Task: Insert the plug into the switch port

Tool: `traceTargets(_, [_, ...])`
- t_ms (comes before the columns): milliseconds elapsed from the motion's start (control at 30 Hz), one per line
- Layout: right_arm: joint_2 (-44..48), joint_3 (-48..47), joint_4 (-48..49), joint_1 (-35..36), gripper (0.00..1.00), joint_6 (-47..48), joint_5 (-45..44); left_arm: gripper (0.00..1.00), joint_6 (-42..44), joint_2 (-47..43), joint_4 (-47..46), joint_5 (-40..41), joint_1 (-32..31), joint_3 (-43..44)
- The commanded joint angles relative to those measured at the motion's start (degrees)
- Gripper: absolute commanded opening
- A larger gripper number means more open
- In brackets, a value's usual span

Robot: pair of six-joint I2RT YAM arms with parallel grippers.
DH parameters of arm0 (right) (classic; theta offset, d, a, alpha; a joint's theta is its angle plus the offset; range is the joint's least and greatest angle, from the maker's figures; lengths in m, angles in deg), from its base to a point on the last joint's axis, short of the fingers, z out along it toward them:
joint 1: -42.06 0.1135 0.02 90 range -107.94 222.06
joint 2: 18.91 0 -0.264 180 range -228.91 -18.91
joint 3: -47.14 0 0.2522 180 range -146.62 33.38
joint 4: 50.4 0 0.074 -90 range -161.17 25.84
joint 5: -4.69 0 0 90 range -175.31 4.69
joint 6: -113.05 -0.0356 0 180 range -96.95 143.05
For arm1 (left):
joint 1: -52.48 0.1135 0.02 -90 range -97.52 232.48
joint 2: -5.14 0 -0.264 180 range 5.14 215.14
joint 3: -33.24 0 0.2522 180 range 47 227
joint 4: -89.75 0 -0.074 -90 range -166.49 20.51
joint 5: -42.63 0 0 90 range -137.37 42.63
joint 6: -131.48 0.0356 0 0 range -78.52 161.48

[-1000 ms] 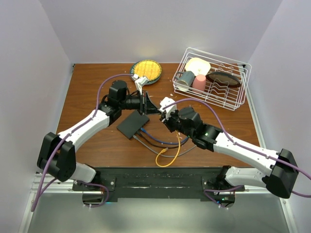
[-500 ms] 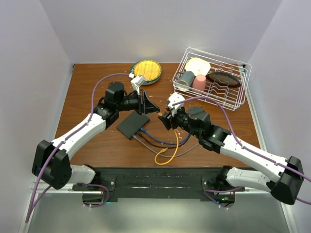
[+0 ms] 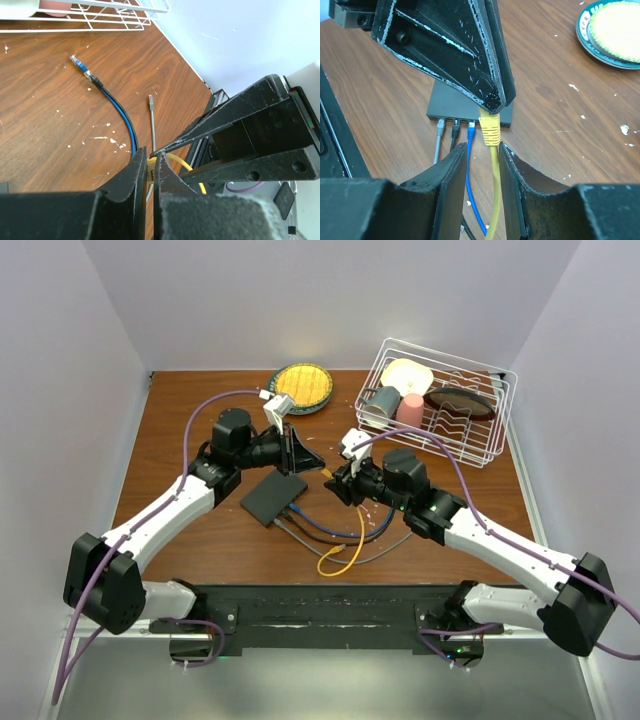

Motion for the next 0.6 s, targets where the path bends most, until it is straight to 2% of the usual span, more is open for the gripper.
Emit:
traceTargets(0, [0.0, -2.0, 1.9, -0.1, 0.34, -0.7, 1.8, 0.0, 0.9, -1.9, -0.8, -0.1, 0.4, -0.8])
traceTargets(267, [-1.2, -2.2, 3.1, -0.1, 0.26, -0.8, 0.9, 0.0, 0.7, -2.0, -1.1, -0.8, 0.4, -0.9])
traceTargets(567, [-2.8, -2.7, 3.9, 0.0, 0.24, -0.8, -0.4, 0.0, 0.3, -1.9, -1.6, -1.8, 0.4, -0.9])
